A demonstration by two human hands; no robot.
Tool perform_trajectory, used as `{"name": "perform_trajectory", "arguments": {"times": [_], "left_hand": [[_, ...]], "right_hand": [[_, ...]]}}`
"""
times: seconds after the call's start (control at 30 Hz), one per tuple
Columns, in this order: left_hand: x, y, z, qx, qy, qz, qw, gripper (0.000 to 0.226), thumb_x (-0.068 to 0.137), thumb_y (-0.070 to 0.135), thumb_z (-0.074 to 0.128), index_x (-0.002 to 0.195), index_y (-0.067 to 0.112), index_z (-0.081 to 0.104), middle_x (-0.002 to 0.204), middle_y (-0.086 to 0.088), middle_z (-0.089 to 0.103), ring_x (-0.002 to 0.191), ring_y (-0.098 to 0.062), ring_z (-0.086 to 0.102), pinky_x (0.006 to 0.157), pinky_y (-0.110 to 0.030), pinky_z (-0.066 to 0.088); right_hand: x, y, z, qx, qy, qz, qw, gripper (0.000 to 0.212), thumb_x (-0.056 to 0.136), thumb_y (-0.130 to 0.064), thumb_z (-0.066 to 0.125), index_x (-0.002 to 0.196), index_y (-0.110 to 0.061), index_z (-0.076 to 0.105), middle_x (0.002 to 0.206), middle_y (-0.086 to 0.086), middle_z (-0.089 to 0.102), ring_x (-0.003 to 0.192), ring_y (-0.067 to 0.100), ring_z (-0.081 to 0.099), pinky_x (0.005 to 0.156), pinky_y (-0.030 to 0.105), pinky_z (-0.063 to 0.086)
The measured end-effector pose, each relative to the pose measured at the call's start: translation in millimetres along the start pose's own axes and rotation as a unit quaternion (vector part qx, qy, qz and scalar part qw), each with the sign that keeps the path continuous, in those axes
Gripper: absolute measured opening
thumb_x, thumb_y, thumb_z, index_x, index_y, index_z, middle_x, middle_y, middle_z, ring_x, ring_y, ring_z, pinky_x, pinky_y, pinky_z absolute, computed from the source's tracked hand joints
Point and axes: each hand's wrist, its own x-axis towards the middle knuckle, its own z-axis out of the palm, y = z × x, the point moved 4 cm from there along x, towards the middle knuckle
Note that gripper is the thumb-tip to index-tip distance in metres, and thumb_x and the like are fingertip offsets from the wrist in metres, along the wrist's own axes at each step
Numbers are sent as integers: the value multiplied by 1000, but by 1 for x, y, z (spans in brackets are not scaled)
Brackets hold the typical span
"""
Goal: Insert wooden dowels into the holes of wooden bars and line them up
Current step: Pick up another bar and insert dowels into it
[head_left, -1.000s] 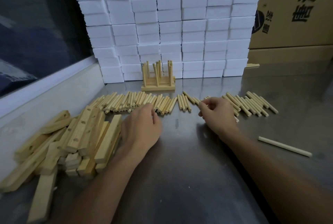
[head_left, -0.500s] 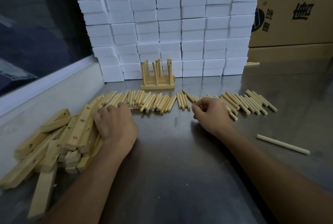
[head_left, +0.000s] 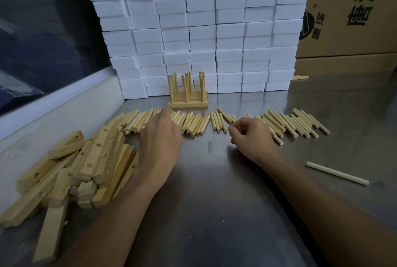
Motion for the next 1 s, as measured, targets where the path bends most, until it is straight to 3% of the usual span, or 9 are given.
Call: {"name": "perform_trajectory", "arguments": {"times": [0.07, 0.13, 0.27, 0.37, 0.5, 0.67, 0.83, 0.93, 1.0], "left_hand": [[-2, 4, 2, -130, 0, -10, 991, 23, 99, 16, 51, 122, 19, 57, 95, 13, 53, 70, -7, 54, 64, -31, 46], [-2, 4, 7, -261, -34, -81, 961, 14, 99, 19, 53, 110, 28, 57, 103, 15, 59, 64, -15, 66, 55, -33, 56], [-8, -4, 19, -406, -84, -256, 873, 16, 94, 13, 54, 99, 25, 64, 88, 1, 70, 48, -16, 64, 42, -25, 50], [-12, -5, 25, -490, -130, -323, 799, 28, 87, 0, 53, 104, 18, 67, 88, -9, 75, 55, -21, 66, 48, -28, 52], [-17, -1, 31, -597, -169, -358, 698, 23, 94, 2, 58, 109, 17, 65, 103, -15, 71, 71, -27, 74, 58, -33, 58], [-20, -1, 35, -572, -166, -357, 720, 18, 99, 16, 57, 110, 27, 66, 103, -9, 69, 56, -23, 68, 44, -28, 52], [-21, -5, 38, -597, -185, -367, 689, 29, 93, 3, 48, 119, 4, 60, 94, -12, 76, 50, -18, 57, 42, -25, 43], [-19, -4, 38, -612, -189, -349, 684, 26, 96, 1, 49, 116, 10, 64, 102, -8, 75, 58, -21, 63, 50, -30, 52], [-19, -3, 38, -617, -187, -333, 688, 23, 100, 7, 51, 112, 19, 65, 106, 1, 75, 59, -24, 66, 54, -34, 57]], "right_hand": [[0, 1, 0, -1, -2, 1, 1000, 11, 96, -23, 60, 94, -19, 70, 69, -5, 70, 57, 15, 69, 66, 31, 60], [0, 1, 0, -2, -2, 2, 1000, 11, 96, -22, 60, 94, -19, 70, 69, -6, 70, 57, 15, 69, 65, 30, 60], [0, 0, 0, -2, -1, 1, 1000, 10, 96, -22, 60, 92, -21, 69, 67, -6, 69, 56, 15, 69, 64, 28, 59], [-1, -1, 0, 0, -7, 2, 1000, 10, 96, -22, 60, 91, -22, 68, 67, -6, 70, 56, 17, 70, 64, 28, 60], [-1, -2, -1, -4, -1, 5, 1000, 12, 96, -22, 60, 96, -17, 71, 71, -3, 70, 60, 15, 69, 67, 32, 60], [-3, -4, -2, -2, -3, 2, 1000, 12, 96, -21, 59, 93, -18, 70, 67, -4, 70, 56, 17, 69, 62, 27, 59], [-2, -5, -3, -38, 43, -5, 998, 11, 95, -21, 61, 93, -18, 71, 72, -8, 67, 62, 8, 64, 57, 15, 46], [-3, -7, -6, -75, 90, -22, 993, 14, 94, -20, 61, 101, -14, 72, 87, -2, 68, 78, 12, 62, 73, 29, 55], [-4, -8, -8, -126, 107, -24, 986, 19, 94, -22, 60, 107, -15, 71, 100, 1, 68, 91, 16, 59, 86, 38, 52]]}}
